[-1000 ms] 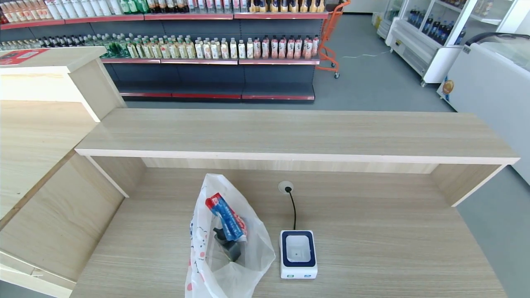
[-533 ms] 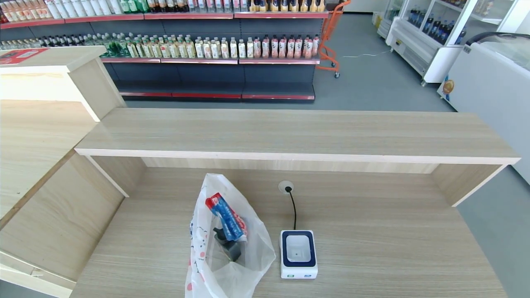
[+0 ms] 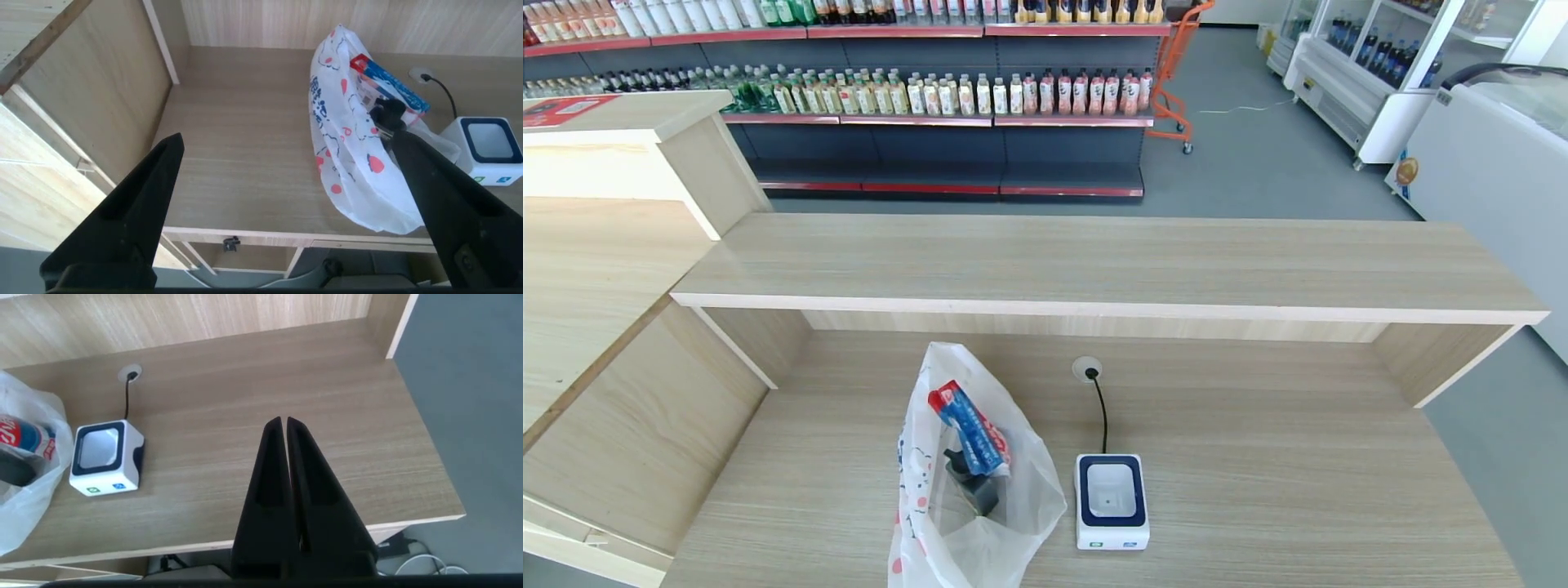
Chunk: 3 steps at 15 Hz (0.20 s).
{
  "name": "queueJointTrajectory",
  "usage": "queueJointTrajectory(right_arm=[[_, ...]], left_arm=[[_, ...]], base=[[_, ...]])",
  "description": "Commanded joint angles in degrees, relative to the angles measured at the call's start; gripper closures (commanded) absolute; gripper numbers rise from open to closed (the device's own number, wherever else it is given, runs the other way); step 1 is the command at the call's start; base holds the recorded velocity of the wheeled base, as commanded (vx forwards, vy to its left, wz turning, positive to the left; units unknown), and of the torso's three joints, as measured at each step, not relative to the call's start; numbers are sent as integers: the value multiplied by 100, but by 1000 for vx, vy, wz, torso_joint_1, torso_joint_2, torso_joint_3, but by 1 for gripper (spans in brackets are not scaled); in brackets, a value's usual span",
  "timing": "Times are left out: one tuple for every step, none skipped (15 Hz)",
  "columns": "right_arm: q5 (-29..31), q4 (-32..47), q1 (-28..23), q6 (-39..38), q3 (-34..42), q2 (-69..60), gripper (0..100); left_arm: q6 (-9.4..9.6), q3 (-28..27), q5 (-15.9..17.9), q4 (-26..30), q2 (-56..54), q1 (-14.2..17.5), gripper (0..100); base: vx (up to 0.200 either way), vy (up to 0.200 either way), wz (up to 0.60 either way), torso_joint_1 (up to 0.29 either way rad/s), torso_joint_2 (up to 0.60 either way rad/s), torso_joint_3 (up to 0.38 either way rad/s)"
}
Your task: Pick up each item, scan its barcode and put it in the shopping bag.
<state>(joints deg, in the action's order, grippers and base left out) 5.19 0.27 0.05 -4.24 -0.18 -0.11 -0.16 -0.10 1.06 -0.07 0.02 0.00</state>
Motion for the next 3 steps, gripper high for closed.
queueJointTrajectory(right_arm=[[-1, 0, 4, 11, 1, 11, 100], [-1, 0, 4, 29, 1, 11, 100], [-10, 0, 4, 46, 1, 11, 100]], left_arm=[[-2, 1, -1, -1, -2, 0, 0], [-2, 1, -1, -1, -2, 0, 0], [-2, 1, -1, -1, -2, 0, 0]], base=[[0, 0, 0, 0, 0, 0], [0, 0, 0, 0, 0, 0], [0, 0, 0, 0, 0, 0]])
